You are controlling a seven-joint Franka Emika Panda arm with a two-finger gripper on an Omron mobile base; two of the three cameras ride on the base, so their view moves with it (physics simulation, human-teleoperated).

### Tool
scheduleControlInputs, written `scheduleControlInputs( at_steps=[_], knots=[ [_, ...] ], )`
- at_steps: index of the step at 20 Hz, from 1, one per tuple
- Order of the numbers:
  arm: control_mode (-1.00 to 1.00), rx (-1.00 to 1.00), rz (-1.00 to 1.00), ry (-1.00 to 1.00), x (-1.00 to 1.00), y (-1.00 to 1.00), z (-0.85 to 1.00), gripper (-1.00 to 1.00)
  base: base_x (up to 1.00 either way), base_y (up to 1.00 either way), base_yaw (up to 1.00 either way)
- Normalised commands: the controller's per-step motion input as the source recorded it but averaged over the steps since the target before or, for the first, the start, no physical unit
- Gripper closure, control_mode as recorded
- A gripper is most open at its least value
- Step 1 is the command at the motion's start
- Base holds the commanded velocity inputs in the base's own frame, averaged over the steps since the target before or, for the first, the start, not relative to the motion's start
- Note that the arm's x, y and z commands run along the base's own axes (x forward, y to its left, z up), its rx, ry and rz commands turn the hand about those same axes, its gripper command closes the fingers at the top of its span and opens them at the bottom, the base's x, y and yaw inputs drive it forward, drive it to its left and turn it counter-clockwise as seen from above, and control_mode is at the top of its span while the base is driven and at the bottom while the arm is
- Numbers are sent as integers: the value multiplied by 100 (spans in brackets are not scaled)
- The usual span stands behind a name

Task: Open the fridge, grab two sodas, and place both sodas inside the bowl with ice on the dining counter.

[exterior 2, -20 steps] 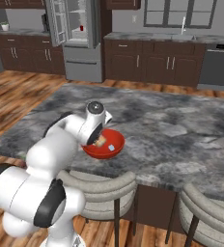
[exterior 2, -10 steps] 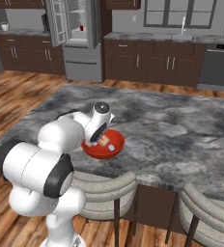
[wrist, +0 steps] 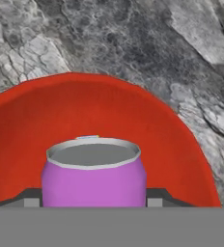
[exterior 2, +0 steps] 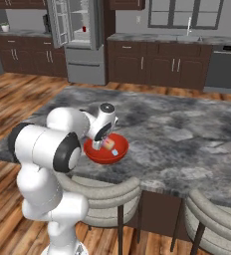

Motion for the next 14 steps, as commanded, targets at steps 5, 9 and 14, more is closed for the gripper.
scheduleControlInputs(
  at_steps=[5, 9, 14],
  knots=[
    [-100, 0, 8, 1, 38, 0, -27, 100, 0, 0, 0],
    [-100, -1, 8, 2, 28, 0, -34, 100, 0, 0, 0],
    [-100, 0, 8, 1, 26, -4, -29, 100, 0, 0, 0]
  ],
)
